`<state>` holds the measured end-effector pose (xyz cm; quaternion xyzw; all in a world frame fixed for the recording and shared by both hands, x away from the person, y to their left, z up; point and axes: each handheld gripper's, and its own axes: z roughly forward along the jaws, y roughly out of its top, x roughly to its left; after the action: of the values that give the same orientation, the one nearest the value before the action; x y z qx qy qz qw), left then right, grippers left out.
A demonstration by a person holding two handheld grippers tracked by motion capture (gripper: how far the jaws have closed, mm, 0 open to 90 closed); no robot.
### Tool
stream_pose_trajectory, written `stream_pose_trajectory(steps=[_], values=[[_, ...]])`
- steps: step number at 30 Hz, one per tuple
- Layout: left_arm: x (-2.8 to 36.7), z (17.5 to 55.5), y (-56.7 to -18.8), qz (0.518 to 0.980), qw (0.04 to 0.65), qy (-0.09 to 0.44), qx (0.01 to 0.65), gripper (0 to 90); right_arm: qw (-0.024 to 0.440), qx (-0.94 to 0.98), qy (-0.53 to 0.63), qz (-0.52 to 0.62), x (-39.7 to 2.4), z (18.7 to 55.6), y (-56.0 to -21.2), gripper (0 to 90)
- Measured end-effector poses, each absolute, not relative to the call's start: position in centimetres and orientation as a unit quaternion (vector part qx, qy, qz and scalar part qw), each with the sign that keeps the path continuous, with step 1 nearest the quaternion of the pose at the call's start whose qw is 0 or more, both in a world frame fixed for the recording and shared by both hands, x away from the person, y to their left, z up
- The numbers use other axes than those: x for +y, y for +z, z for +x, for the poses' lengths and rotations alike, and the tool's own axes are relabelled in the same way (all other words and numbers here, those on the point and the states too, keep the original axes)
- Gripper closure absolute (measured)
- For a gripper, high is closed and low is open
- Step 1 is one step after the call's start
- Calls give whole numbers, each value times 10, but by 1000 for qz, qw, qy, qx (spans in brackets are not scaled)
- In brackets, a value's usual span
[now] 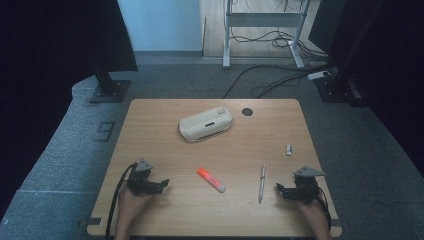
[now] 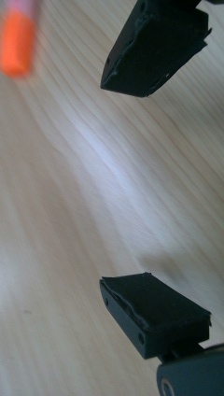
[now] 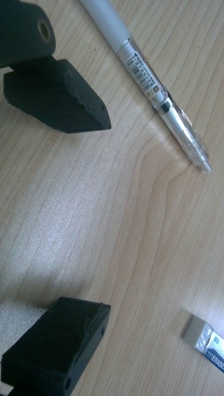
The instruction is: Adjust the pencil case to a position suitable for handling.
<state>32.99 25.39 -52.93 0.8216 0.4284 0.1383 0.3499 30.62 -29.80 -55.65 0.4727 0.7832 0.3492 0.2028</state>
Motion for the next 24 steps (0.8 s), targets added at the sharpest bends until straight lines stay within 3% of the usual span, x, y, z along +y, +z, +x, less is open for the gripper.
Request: stream_pose_trajectory(steps=[24], values=[[210,379,-492,839,373,120,377,109,203,783,350,473,-298,306,-556,109]])
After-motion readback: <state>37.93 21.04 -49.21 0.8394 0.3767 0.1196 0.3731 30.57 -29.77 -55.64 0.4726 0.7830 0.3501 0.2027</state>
